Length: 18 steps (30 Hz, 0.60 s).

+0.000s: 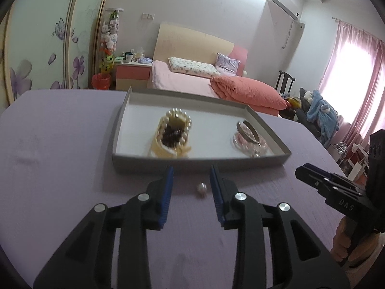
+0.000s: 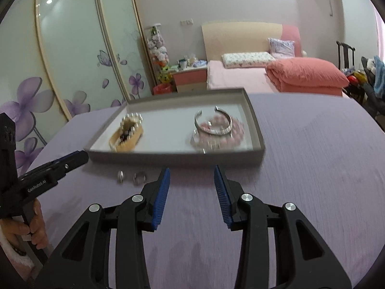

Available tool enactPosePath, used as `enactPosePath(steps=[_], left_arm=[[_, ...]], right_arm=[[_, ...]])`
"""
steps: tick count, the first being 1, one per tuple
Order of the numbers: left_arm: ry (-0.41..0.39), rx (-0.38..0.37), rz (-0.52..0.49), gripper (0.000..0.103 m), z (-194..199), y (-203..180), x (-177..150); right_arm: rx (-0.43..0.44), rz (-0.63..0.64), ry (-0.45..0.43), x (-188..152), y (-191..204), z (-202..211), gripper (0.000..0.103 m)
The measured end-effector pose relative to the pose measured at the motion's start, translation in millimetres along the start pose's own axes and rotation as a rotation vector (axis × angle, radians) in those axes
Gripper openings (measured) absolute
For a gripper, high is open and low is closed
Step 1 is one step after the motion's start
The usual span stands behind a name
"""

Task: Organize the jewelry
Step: 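Move both tools back toward the remaining pearl earring and silver ring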

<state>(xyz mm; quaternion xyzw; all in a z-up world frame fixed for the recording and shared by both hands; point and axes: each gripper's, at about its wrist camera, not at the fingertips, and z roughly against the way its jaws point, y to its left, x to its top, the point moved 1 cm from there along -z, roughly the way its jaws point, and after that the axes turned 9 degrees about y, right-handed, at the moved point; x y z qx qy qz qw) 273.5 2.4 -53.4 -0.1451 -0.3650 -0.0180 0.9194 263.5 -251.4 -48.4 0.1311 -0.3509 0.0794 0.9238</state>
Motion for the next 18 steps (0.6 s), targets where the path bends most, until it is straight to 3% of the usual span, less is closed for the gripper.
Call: enactPosePath(steps=[8,18], left_arm=[[0.045,0.016,-0.010,0.034,-3.5,-13.1,-11.1],[0.183,0.039,-0.002,0.033,-43.2,-25.2,-7.3]], right_arm=[[-0.024,-0.045,0.057,-20.7,-8.8,2.3,0.040],[-0.019,-0.065,0.058,-23.3,-9.7,0.8,0.040]])
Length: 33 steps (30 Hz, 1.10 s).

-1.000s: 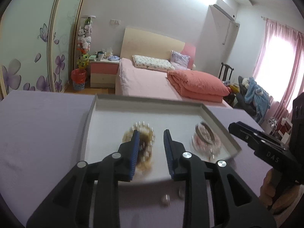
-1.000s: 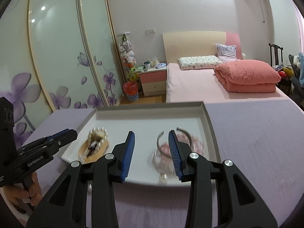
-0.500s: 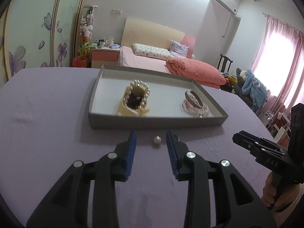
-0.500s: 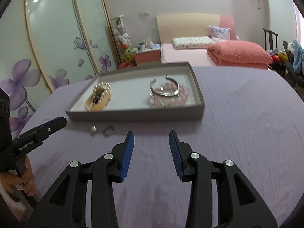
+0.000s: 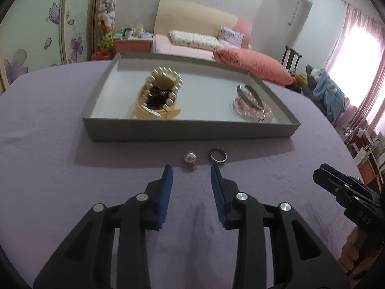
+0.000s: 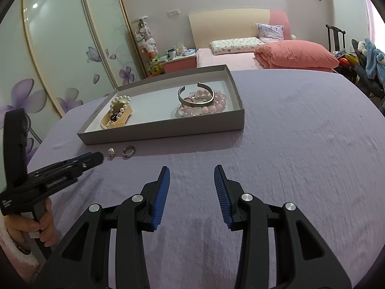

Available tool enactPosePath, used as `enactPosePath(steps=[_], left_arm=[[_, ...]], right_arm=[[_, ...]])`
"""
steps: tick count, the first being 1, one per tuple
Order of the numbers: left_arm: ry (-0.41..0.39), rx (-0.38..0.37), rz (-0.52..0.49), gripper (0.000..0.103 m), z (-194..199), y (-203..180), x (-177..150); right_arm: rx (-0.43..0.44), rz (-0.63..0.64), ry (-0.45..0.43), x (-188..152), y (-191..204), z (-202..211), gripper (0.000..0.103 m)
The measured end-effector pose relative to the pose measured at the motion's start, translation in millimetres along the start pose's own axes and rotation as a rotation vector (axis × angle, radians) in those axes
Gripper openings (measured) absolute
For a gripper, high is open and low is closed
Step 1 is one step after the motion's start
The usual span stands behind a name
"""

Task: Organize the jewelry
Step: 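Move both tools back toward the remaining pearl earring and silver ring, then close the left tool on the second white pearl earring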

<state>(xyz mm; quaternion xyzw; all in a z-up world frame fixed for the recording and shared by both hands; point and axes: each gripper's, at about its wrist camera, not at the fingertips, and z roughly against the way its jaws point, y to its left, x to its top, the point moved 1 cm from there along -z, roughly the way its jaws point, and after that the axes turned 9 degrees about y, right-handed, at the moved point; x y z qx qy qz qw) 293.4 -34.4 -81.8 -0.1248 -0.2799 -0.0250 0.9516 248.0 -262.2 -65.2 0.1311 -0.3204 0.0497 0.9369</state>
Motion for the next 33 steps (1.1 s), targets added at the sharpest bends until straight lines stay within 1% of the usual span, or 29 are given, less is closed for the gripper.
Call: enactPosePath(steps=[4,9,15,16,17,26,33], left_arm=[[0.031,0.019,0.009,0.033,-11.7,-1.3,9.1],[0.030,0.056,0.005,0.032,-18.6,-4.0,18.7],[0.048,0.080,-0.003,0.020,-24.2,-6.8,24.0],[0.050,0.081,-0.004,0.016,-25.1,-7.5,23.8],[0.051,0.087,-0.004,0.014,-25.2,-7.2,24.2],[0.041,0.068,0.028,0.014,-23.1,-1.7,24.5],[-0.001,0.076,0.069,0.014,-3.3,17.6,22.6]], right_arm=[[0.007,-0.007,0.007,-1.0,-2.3,-2.4,0.040],[0.010,-0.014,0.014,-1.7,-4.1,-5.1,0.040],[0.014,-0.027,0.021,-2.2,-7.4,-7.0,0.040],[0.015,-0.028,0.022,-2.3,-7.7,-7.3,0.040],[0.015,-0.029,0.024,-2.4,-7.3,-7.6,0.040],[0.013,-0.034,0.030,-3.0,-6.5,-7.6,0.040],[0.004,-0.011,0.035,-1.3,-1.3,-9.7,0.040]])
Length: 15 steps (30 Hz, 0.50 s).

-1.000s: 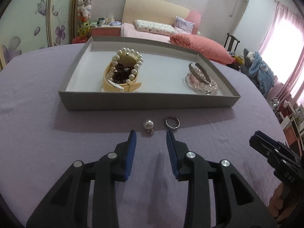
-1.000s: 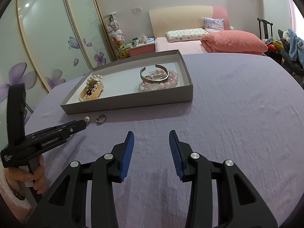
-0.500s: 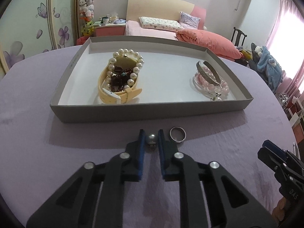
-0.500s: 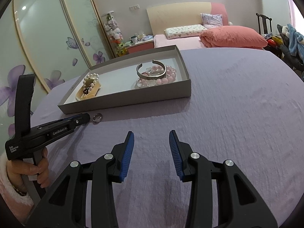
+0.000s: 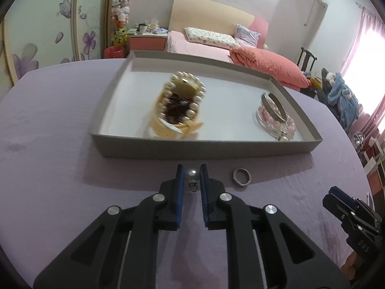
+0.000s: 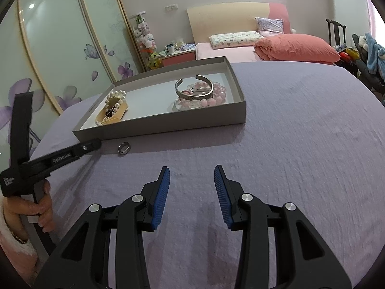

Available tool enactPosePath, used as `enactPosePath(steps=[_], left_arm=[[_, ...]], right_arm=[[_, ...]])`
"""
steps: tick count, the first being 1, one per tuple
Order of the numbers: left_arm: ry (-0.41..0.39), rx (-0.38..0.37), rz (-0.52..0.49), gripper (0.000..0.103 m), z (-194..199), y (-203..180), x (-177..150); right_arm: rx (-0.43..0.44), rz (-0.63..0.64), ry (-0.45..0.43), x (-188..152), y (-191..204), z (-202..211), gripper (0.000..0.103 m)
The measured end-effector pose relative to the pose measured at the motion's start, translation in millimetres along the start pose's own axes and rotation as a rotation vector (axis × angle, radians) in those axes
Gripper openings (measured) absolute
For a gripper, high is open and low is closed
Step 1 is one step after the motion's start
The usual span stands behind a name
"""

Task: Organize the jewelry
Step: 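Close the left tool on the second white pearl earring, then close the right tool on the silver ring while the left holds the pearl earring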

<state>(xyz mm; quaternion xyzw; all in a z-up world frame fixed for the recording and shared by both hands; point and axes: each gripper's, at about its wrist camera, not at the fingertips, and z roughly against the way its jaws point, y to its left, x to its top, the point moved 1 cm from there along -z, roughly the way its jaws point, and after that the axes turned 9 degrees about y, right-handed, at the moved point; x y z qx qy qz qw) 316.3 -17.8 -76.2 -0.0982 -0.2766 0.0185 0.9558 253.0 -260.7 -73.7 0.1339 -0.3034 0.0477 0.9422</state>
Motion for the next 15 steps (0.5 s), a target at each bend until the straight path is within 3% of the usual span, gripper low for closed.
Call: enactPosePath(steps=[15], left_arm=[[-0.061,0.007,0.116,0.014,28.7,61.8,-4.0]], right_arm=[[0.029,0.153,0.085,18.5,65.9,-36.0,0.042]])
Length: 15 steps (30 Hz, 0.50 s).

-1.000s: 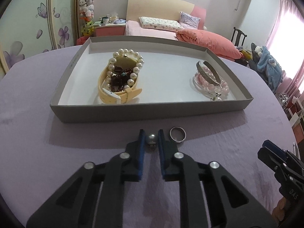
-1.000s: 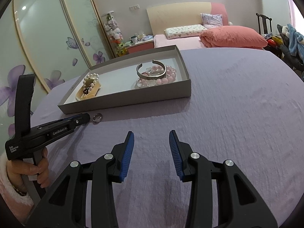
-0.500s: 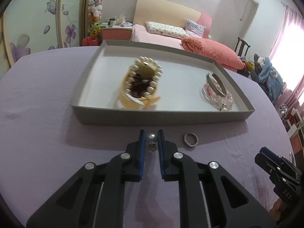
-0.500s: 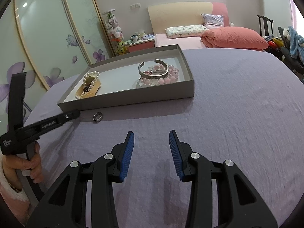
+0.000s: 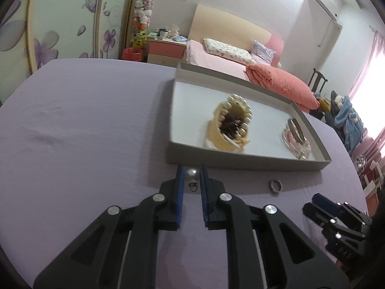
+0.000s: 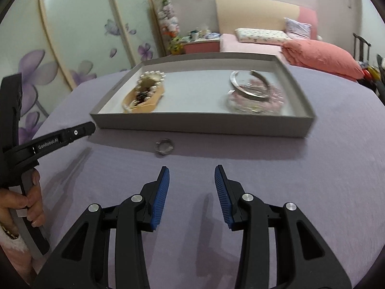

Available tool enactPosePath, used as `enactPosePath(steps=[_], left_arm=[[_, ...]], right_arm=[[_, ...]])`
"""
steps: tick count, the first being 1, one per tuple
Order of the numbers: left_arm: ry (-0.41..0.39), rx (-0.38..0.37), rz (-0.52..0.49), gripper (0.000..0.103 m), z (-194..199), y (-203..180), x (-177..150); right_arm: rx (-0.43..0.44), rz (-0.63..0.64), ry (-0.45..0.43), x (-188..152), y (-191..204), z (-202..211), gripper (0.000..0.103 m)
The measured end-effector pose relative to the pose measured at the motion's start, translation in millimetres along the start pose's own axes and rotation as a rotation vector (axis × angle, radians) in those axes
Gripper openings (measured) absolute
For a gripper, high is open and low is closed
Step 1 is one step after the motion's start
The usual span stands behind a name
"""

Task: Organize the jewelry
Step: 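Close the right tool on the silver ring while the left holds the pearl earring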

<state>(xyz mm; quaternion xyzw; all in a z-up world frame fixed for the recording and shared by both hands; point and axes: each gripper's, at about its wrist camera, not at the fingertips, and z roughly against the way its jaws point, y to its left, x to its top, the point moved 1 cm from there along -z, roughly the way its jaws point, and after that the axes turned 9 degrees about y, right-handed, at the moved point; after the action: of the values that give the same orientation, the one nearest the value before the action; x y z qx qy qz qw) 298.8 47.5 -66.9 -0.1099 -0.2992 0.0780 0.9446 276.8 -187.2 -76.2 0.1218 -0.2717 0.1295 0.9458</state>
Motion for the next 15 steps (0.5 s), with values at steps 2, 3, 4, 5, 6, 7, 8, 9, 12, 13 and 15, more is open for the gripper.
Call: enactPosePath(steps=[2,3,4,5,6,7,8,9,12,13,15], left_arm=[[-0.008,-0.001,0.015,0.014,1.9,5.5,0.9],[-0.011,-0.005,0.027,0.014,3.0,9.9,2.0],[-0.014,-0.007,0.035,0.014,3.4,13.3,3.7],[-0.017,-0.007,0.042,0.014,3.9,16.3,4.7],[-0.019,-0.008,0.049,0.014,4.0,18.8,5.7],[-0.021,-0.009,0.056,0.014,3.9,21.5,6.2],[-0.021,-0.010,0.062,0.014,3.8,23.7,6.3],[-0.020,-0.011,0.064,0.014,4.1,25.6,5.7],[-0.020,-0.013,0.063,0.014,3.8,26.8,5.8],[-0.021,-0.012,0.062,0.014,3.8,26.6,6.0],[-0.021,-0.009,0.060,0.014,3.5,27.1,5.9]], right_arm=[[-0.007,0.029,0.020,5.4,10.1,-8.1,0.044],[-0.012,0.038,0.025,7.5,13.5,-10.7,0.044],[-0.016,0.050,0.033,10.5,17.9,-14.4,0.044],[-0.017,0.056,0.038,12.3,20.1,-16.7,0.044],[-0.022,0.065,0.045,15.3,23.9,-20.2,0.044],[-0.029,0.074,0.050,17.8,27.1,-23.1,0.044],[-0.038,0.082,0.054,19.5,29.2,-25.5,0.044],[-0.052,0.091,0.062,22.5,32.0,-30.1,0.044],[-0.080,0.108,0.069,27.1,36.6,-37.9,0.044],[-0.086,0.116,0.069,28.0,38.1,-38.3,0.038],[-0.085,0.123,0.066,28.0,38.4,-37.7,0.024]])
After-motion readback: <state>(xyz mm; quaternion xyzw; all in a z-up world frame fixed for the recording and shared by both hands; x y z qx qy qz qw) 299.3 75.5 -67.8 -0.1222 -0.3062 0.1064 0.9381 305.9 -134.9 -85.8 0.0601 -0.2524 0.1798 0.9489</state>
